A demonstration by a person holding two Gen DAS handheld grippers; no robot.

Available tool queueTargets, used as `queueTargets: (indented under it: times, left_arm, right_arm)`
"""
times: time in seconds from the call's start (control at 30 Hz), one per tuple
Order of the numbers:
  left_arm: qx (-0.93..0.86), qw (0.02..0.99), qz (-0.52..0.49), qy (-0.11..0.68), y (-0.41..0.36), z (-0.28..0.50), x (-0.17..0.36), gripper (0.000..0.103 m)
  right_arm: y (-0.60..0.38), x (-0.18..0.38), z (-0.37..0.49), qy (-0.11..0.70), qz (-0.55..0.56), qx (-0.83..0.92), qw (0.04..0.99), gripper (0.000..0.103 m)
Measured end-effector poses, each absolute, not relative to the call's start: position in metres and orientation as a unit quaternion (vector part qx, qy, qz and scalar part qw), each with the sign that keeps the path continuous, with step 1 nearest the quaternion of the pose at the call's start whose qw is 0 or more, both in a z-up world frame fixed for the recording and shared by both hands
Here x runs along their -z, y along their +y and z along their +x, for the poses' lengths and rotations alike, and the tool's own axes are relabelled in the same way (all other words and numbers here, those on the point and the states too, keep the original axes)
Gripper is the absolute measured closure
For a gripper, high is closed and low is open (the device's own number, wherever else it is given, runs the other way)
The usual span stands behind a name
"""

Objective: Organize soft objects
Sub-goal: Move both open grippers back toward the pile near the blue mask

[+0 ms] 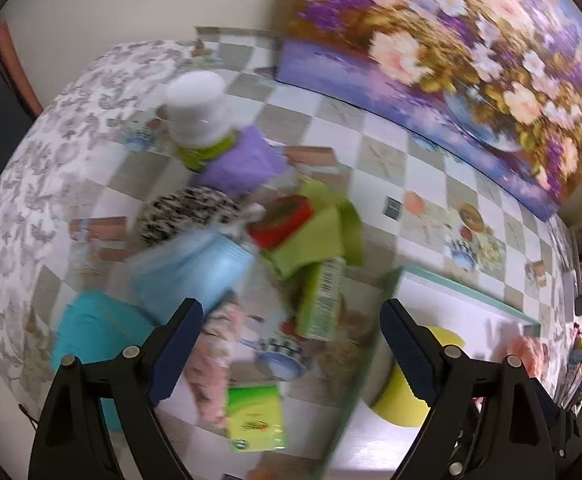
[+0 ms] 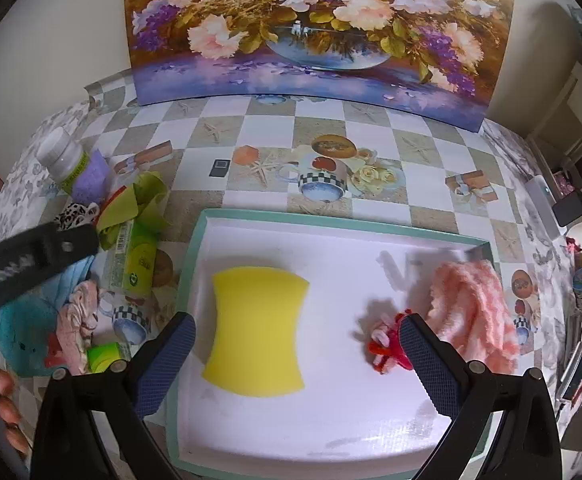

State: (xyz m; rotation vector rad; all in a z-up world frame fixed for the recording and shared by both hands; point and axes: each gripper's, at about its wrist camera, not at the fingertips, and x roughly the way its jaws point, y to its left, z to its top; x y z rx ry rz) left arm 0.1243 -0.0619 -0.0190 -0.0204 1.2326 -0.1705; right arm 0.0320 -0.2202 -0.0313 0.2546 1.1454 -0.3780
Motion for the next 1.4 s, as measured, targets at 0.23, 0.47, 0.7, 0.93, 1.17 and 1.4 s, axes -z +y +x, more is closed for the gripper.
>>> queueTargets:
  times: [0.23, 0.47, 0.7, 0.93, 1.17, 1.4]
  left_arm:
    - [0.077, 0.812, -0.015, 0.578, -0.034, 0.135, 0.015, 0.013]
    - [0.066, 0.813, -0.009, 0.578, -0.007, 0.148, 0.013, 0.013]
    - [0.038, 0.812, -0.016, 0.582, 0.031, 0.166, 0.019, 0.013]
    - [0.042, 0.800, -0.037, 0.597, 0.048, 0.185, 0.033, 0.013]
    - [0.073, 0.785, -0.033, 0.615, 0.043, 0.193, 0.050, 0.013]
    - [0.079, 0.779, -0.018, 0.621, 0.042, 0.194, 0.055, 0.013]
  right_arm:
    - [-0.207, 0.034, 0.048, 0.534, 0.128, 0.160, 0.821, 0.000]
    - [-0.186, 0.036, 0.066, 0.520, 0.149, 0.123, 0.832, 0.000]
    - [-0.168, 0.040, 0.081, 0.509, 0.150, 0.100, 0.842, 0.000]
    - [-0.156, 0.050, 0.096, 0.517, 0.137, 0.087, 0.840, 0.008]
    - [-0.142, 0.053, 0.108, 0.524, 0.127, 0.067, 0.840, 0.018]
    - [-0.117, 0.048, 0.111, 0.522, 0.118, 0.028, 0.844, 0.028]
